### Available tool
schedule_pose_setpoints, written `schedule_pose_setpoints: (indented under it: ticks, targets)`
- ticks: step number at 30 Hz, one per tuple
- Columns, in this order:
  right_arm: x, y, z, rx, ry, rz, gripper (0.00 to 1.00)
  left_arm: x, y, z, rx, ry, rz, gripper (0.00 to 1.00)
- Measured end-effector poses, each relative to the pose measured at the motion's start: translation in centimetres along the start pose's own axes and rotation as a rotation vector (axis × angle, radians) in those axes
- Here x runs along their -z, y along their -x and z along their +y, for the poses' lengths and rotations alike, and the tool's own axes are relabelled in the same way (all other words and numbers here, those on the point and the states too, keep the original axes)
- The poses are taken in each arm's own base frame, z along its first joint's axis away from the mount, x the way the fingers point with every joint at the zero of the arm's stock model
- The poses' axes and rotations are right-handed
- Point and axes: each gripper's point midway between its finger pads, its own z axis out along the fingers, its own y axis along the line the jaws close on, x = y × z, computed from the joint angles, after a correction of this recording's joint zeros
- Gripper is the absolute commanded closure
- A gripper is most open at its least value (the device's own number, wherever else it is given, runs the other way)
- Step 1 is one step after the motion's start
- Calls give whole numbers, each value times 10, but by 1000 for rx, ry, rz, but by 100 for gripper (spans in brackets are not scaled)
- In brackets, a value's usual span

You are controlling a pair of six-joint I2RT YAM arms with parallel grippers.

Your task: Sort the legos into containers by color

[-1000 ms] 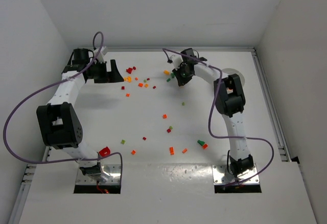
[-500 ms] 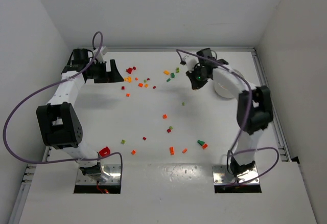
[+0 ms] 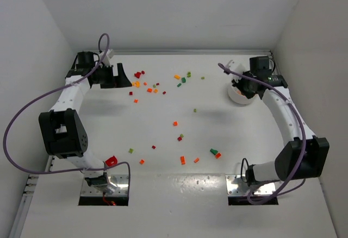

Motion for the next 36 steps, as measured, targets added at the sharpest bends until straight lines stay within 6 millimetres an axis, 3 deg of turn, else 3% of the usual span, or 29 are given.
schedule_pose_setpoints:
  ticks: [5,14,27,36]
  targets:
    - [-13,-38,-8,65,30,113,98,0,0,-1,2,-2,1,0]
    - [-46,-64,-20,75,68,188,97,-3,0,-6,-1,-8,1,0]
    - [-76,-72,-28,95,63,218,76,-3,0,-7,1,-8,1,0]
    - [-79,-64,-41,104,17,192,66,-3,0,-6,0,-3,1,0]
